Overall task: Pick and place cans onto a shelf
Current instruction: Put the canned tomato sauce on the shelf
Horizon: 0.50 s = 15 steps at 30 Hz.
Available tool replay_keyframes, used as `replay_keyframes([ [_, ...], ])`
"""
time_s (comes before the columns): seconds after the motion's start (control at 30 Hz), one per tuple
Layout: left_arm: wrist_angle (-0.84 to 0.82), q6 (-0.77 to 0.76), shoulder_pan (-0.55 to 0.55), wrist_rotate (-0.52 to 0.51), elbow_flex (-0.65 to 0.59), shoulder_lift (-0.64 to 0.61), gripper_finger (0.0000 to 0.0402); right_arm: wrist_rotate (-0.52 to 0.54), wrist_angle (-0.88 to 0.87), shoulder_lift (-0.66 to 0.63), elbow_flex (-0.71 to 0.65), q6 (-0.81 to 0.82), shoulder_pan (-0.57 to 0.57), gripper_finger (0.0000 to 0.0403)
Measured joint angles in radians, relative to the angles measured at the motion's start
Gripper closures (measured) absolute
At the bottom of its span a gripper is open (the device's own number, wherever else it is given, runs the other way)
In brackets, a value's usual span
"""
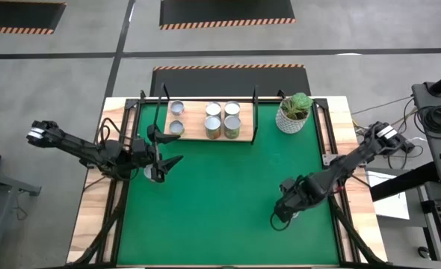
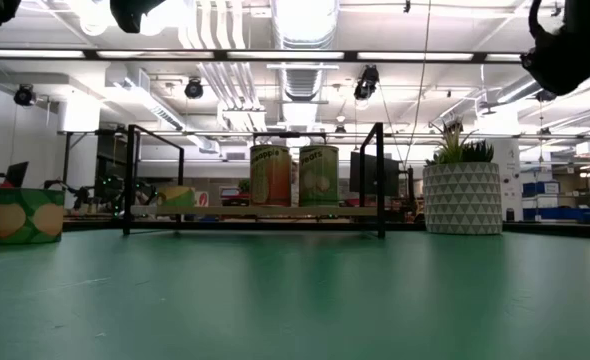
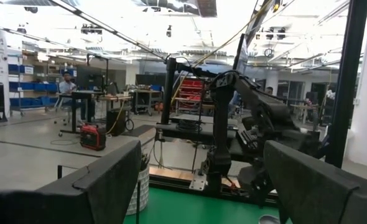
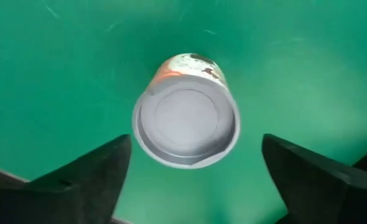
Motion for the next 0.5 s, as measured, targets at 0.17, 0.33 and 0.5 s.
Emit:
replay_keyframes([
  [0.17,0.000,-0.002,0.000,0.000,0.000,0.000,0.0082,-0.009,0.000,0.087,0.040,-0.085,0.039,0.0025],
  [0.33,0.000,-0.002,0.000,0.001,0.000,0.000,0.0082,-0.008,-0.005,0.166,0.070,-0.158,0.048,0.0023],
  [0.5,0.000,-0.002,0.000,0.001,0.000,0.000,0.0082,-0.006,-0.005,0.238,0.077,-0.219,0.048,0.0023],
])
